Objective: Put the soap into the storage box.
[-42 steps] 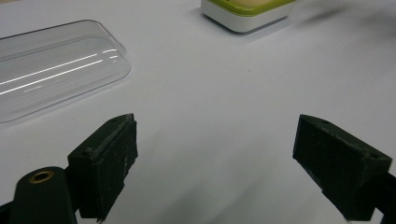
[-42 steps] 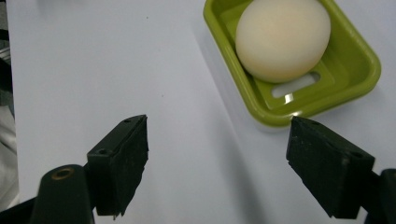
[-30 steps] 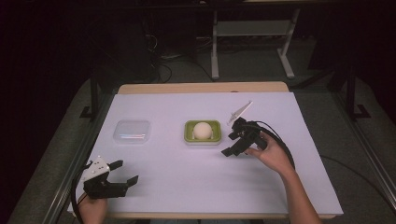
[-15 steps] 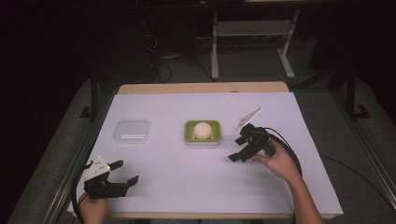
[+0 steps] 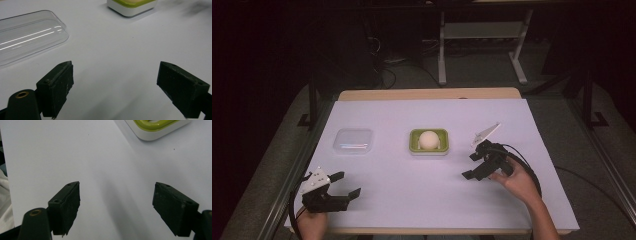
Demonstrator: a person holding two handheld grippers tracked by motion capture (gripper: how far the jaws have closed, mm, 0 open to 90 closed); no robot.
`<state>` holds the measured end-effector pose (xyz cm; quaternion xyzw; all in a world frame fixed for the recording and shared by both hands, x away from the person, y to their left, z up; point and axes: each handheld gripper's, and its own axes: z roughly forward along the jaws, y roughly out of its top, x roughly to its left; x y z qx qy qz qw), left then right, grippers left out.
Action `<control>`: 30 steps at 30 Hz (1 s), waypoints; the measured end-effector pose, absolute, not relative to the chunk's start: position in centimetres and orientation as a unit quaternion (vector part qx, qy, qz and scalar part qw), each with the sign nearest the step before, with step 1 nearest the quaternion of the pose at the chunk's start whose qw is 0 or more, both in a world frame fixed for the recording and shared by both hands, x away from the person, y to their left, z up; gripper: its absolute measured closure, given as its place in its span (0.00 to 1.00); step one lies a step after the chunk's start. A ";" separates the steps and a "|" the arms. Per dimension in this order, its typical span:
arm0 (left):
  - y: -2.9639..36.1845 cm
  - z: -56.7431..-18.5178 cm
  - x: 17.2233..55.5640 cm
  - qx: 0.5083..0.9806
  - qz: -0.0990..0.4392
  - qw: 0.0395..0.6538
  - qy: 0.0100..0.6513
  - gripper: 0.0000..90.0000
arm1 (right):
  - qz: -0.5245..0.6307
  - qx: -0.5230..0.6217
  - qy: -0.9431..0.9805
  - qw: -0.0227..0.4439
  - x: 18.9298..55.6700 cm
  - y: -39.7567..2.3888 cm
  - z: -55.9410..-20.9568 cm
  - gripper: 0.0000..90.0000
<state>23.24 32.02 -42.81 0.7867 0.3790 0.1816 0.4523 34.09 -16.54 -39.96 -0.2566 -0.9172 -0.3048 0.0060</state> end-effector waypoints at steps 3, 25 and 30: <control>32.0 -42.8 23.3 0.789 0.182 0.450 0.377 0.14 | -0.302 -0.255 -0.919 0.003 33.7 -16.8 -40.2 0.24; 31.9 -42.8 23.3 0.791 0.181 0.450 0.373 0.14 | -0.313 -0.283 -0.907 0.002 30.8 -19.7 -41.7 0.23; 31.9 -42.8 23.3 0.791 0.180 0.449 0.375 0.14 | -0.313 -0.286 -0.906 0.000 30.2 -20.1 -41.8 0.22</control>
